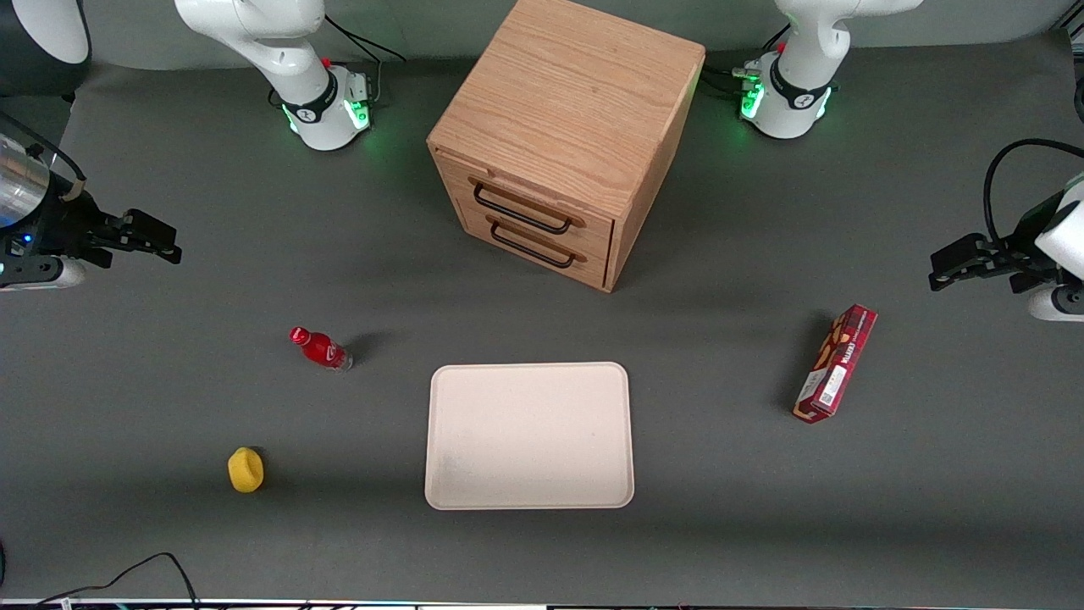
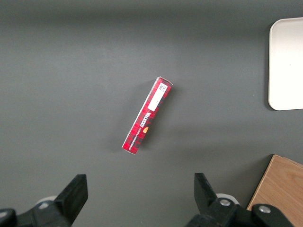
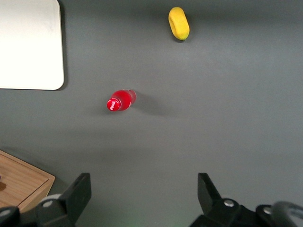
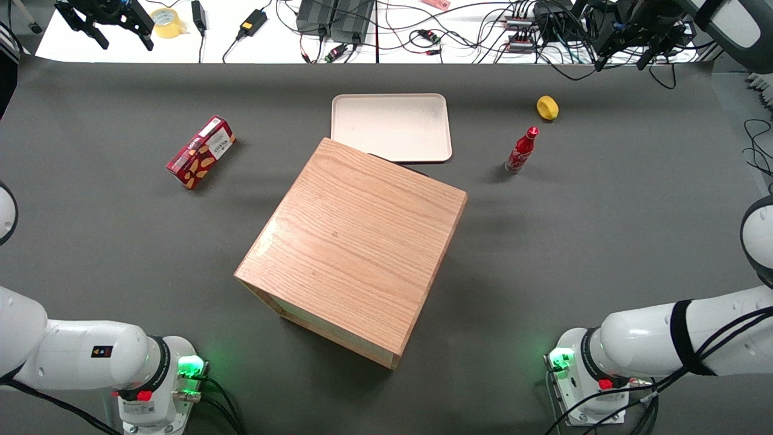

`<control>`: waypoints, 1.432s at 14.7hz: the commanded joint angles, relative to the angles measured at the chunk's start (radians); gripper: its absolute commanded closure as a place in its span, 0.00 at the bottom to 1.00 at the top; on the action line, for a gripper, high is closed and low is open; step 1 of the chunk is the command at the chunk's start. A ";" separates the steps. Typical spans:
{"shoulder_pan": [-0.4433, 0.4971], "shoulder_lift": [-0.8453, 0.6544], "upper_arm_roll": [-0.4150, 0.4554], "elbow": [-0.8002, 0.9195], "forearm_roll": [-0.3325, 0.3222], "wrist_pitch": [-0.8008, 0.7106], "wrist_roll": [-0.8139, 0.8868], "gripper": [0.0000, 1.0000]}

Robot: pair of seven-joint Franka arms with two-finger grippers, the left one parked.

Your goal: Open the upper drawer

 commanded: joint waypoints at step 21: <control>0.032 0.322 0.532 0.165 0.250 -0.012 -0.393 0.00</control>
